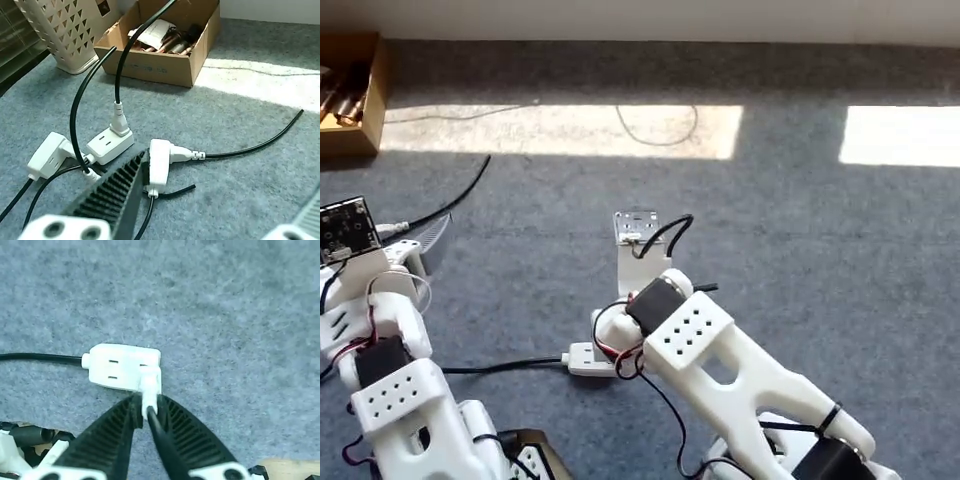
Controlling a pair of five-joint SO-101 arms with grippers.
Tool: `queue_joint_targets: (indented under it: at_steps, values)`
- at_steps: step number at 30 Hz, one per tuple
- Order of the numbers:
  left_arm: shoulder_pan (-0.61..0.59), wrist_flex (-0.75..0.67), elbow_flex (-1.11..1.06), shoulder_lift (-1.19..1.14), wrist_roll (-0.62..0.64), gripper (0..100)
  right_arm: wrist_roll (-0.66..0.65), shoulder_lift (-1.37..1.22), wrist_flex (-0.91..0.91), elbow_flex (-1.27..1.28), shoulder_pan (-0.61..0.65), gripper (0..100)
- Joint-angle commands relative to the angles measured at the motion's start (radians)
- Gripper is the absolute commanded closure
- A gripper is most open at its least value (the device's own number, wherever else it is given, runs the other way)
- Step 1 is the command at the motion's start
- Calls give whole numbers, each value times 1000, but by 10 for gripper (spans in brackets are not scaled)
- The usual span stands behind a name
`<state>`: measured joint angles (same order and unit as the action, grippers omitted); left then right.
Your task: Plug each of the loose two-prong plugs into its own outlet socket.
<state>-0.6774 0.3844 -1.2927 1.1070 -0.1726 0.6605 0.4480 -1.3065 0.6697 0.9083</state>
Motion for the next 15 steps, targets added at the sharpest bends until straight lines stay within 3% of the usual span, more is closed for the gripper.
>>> queue_joint_targets:
  at_steps: [1,15]
  values:
    - [-4,-21,45,-2,5,536,3,4,13,12,-4,993]
    - [-4,-21,41,-2,5,536,8,-2,18,-27,71,993]
